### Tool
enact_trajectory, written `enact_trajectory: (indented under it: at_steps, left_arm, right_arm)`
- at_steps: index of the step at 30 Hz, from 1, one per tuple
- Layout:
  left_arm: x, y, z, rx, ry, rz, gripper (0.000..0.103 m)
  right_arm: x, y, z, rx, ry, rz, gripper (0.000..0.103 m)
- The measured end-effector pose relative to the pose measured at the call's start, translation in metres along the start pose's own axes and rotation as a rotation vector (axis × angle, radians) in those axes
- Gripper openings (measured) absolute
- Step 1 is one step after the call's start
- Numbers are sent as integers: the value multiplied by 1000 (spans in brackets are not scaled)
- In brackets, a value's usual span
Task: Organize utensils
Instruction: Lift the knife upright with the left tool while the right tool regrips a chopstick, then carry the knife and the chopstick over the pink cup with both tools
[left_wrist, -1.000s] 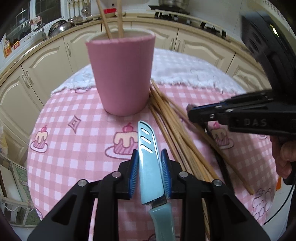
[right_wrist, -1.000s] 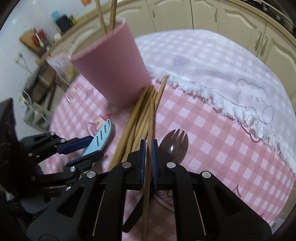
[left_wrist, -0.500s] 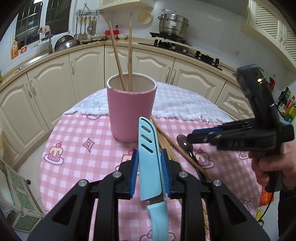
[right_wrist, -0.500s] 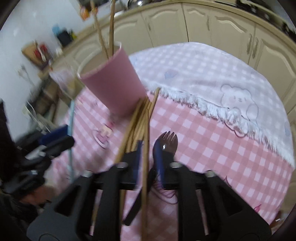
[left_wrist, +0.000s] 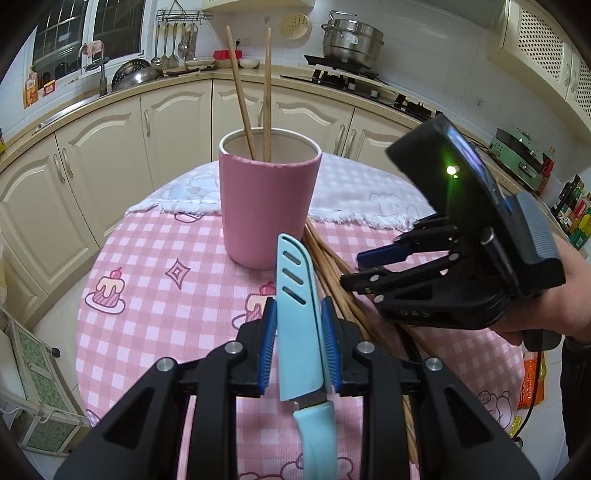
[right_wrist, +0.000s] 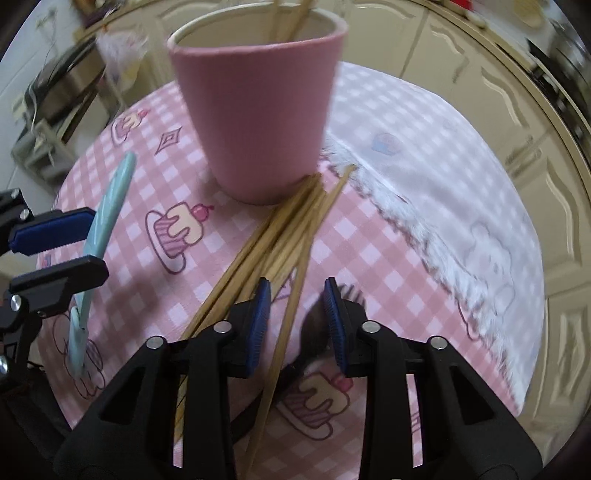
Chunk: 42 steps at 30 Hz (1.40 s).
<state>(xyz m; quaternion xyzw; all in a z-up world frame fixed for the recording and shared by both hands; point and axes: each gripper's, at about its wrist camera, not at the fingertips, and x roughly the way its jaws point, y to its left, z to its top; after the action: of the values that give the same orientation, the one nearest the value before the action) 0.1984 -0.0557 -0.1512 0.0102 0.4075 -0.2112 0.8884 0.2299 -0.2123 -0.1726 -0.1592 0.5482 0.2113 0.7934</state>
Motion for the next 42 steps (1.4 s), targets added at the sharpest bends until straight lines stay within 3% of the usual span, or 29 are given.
enact_trajectory:
  at_steps: [2, 7, 17, 23, 26, 33, 42]
  left_arm:
    - [-1, 1, 0, -4, -1, 0, 23]
    - [-4, 4, -1, -9, -6, -2, 24]
    - [-3, 1, 0, -6, -8, -6, 23]
    - [-4, 2, 1, -8, -8, -5, 23]
    - [-9, 3, 2, -12, -20, -3, 23]
    - [-26, 5, 15, -26, -86, -12, 23]
    - [-66, 1, 46, 1, -223, -15, 22]
  right_arm:
    - [0, -5, 1, 31, -2, 48, 7]
    - [-6, -31, -11, 165, -68, 153, 6]
    - [5, -26, -10, 135, -28, 118, 7]
    - [-1, -26, -10, 168, -53, 117, 6]
    - [-18, -41, -23, 244, -116, 158, 6]
    - [-74, -75, -57, 421, -359, 249, 6]
    - [-121, -72, -50, 464, -587, 280, 6]
